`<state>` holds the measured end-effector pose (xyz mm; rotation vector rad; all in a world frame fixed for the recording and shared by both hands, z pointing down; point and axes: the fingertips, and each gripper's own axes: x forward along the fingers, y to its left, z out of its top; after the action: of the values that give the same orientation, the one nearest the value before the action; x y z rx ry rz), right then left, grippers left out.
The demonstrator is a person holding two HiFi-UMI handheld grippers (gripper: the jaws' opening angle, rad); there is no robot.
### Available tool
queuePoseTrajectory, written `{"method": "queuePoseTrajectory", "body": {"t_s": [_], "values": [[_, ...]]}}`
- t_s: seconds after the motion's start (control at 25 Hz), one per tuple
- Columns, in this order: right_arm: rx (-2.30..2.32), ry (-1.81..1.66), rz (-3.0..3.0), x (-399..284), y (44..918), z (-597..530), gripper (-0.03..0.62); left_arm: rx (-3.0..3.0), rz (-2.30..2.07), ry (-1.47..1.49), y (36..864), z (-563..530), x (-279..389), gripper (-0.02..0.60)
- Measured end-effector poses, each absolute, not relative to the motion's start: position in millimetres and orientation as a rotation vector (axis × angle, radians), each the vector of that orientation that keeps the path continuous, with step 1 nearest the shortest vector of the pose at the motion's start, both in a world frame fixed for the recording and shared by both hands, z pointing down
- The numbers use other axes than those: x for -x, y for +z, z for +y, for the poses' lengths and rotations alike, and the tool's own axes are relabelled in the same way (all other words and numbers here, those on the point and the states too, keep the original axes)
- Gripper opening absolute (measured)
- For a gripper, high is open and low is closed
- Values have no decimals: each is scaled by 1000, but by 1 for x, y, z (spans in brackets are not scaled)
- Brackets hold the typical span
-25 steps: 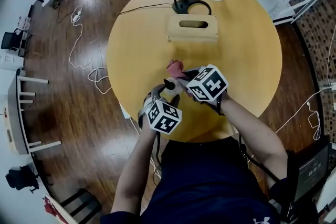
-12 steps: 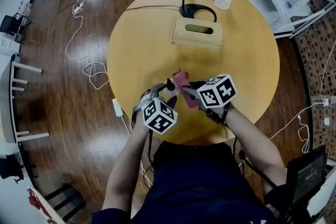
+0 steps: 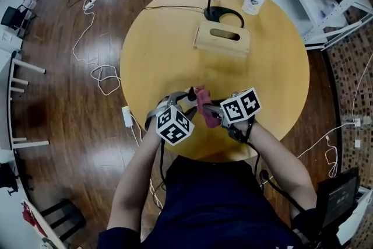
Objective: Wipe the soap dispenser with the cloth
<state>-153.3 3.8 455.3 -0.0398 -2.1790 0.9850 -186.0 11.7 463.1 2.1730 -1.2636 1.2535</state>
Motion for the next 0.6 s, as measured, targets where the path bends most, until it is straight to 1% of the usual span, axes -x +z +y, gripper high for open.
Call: {"method": "queuePoseTrajectory", "body": {"t_s": [0.08,0.16,0.28,0.36,0.48,0.6], "values": [[48,919,-2178,143,455,5,64,-2181,-1224,1301,462,16,188,219],[18,956,-2217,141,444,-5,64,-2135,-1283,1237,457,18,189,206],[-57,1088,-2298,154,426,-28,64,-1972,-1497,874,442,13,196,190],[-87,1106,-2321,168,425,-37,64,-1877,-1604,750,441,7,203,190],[-70,1070,-2278,183,444,-32,64,-1867,-1635,794,449,0,202,187],[-46,1047,-2243,177,454,-20,64,-1938,-1561,854,453,-3,194,133]]}}
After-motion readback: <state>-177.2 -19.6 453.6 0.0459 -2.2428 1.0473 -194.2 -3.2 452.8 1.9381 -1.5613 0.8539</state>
